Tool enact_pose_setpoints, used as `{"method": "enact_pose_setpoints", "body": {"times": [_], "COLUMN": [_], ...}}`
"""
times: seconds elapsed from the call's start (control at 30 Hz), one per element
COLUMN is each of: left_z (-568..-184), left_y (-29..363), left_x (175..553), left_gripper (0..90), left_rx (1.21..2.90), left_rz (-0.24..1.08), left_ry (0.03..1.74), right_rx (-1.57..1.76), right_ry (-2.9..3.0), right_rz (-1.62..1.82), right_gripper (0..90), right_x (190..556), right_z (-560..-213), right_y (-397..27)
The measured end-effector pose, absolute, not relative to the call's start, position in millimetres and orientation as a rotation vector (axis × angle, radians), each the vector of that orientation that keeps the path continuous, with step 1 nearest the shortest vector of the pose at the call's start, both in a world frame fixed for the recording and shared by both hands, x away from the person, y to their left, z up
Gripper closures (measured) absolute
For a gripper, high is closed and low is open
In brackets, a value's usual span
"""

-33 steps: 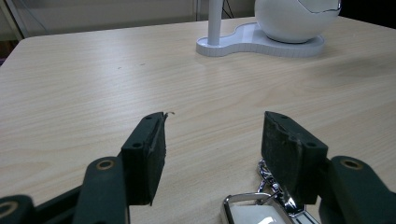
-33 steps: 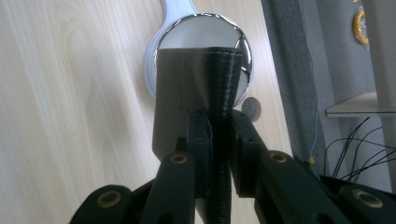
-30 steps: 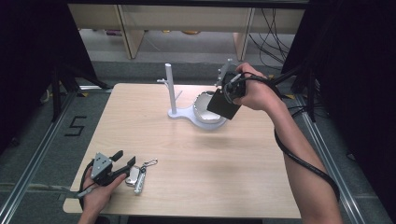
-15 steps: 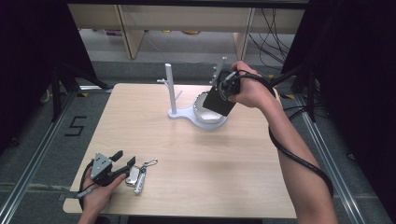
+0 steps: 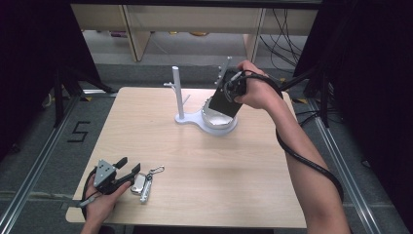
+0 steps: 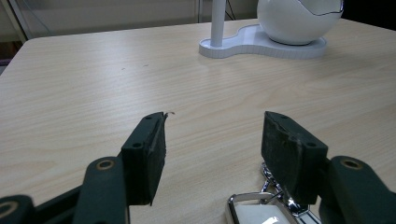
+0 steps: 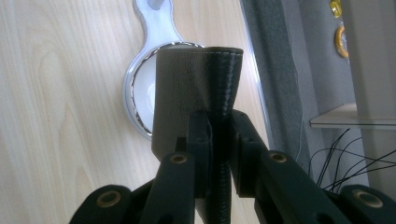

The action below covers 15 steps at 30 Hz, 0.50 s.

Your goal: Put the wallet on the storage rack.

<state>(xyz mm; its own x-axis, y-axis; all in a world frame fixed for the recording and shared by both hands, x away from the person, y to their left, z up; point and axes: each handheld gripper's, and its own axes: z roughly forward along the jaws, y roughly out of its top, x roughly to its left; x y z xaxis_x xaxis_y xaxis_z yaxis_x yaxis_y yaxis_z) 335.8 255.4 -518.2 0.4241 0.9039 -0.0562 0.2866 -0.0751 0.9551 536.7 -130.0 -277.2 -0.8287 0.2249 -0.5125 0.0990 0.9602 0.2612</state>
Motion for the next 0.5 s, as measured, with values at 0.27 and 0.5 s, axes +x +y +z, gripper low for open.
{"method": "enact_pose_setpoints", "body": {"times": [0.27,0.5], "left_z": [-518.1,-517.9], "left_y": [255.4,255.8], "left_x": [335.9,335.3], "left_gripper": [39.9,39.9], "left_rx": [1.608,1.605], "left_rz": [0.722,0.724], "left_ry": [1.068,1.076], "right_rx": [0.209,0.208], "right_ry": [2.528,2.518], "right_rz": [0.299,0.296], "right_gripper": [81.1,81.1], "right_x": [541.7,543.8], "right_z": [-278.3,-280.3], "right_y": [-128.1,-126.5]}}
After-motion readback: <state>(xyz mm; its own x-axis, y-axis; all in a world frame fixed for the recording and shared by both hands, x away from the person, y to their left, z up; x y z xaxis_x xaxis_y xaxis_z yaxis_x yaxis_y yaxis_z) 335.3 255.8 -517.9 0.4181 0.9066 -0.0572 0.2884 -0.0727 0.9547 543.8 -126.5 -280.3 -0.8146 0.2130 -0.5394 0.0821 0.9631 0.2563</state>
